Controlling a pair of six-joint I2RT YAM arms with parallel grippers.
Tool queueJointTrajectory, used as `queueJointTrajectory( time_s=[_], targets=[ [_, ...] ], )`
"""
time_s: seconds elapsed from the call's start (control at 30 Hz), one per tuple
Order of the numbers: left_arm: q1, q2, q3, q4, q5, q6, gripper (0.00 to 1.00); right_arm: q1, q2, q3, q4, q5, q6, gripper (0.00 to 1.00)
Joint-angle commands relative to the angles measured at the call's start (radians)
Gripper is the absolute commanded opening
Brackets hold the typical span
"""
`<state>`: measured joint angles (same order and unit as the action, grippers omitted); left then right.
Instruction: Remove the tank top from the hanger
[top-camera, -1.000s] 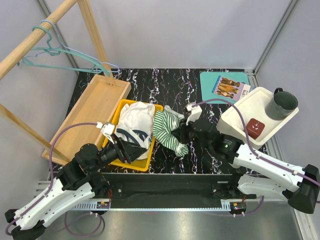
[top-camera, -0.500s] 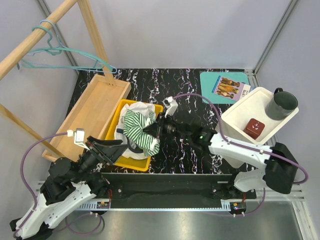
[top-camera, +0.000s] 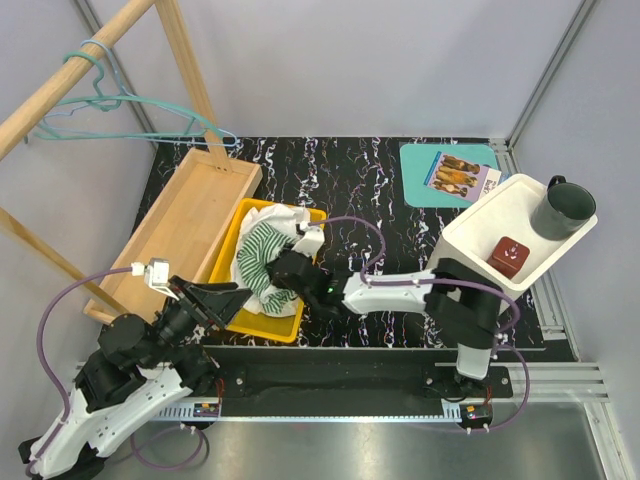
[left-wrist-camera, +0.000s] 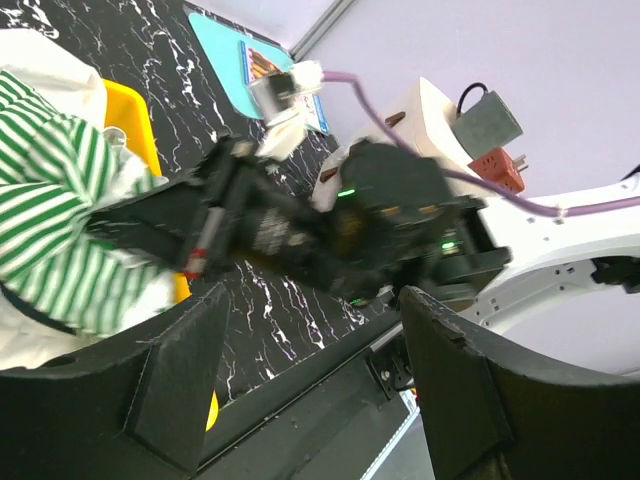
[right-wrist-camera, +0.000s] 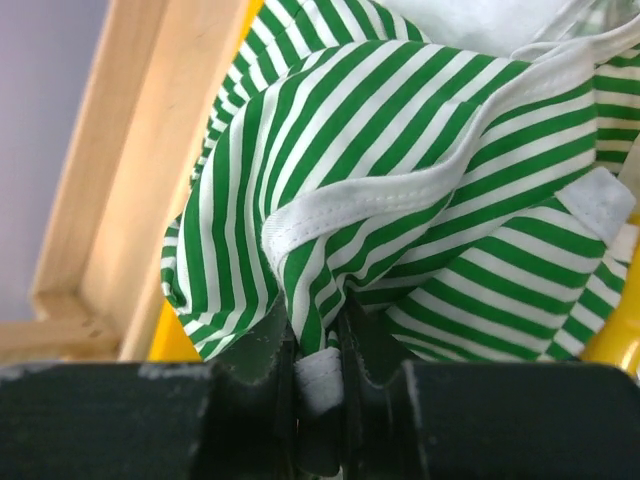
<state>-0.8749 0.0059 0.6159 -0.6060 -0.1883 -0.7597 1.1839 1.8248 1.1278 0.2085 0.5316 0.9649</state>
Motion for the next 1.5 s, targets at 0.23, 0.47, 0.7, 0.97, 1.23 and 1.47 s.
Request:
queueJointTrajectory(
  time_s=[0.23, 0.47, 0.7, 0.97, 1.23, 1.47],
  targets=[
    [-0.003, -0.084, 0.022, -0.035, -0.051, -0.016, 0.74, 0.037, 0.084, 0.055, -0.037, 0.052, -0.13, 0.47],
    [-0.003, -0.046, 0.013, -0.025, -0.054, -0.041, 0.74, 0.037, -0.14, 0.007, -0.133, -0.11, -0.313, 0.93],
    [-0.004, 0.041, -0.008, 0.017, -0.016, -0.059, 0.76, 0.036, -0.45, -0.126, -0.201, -0.111, -0.371, 1.0],
    [-0.003, 0.204, -0.164, 0.319, 0.176, -0.099, 0.76, 0.037, -0.777, -0.394, -0.202, -0.122, -0.273, 1.0],
    [-0.004, 0.23, -0.442, 0.736, 0.331, -0.197, 0.76, 0.036, -1.057, -0.726, -0.114, -0.202, -0.112, 1.0],
    [-0.003, 0.131, -0.691, 0.989, 0.44, -0.246, 0.77, 0.036, -1.343, -1.068, 0.251, -0.316, -0.11, 1.0]
  ],
)
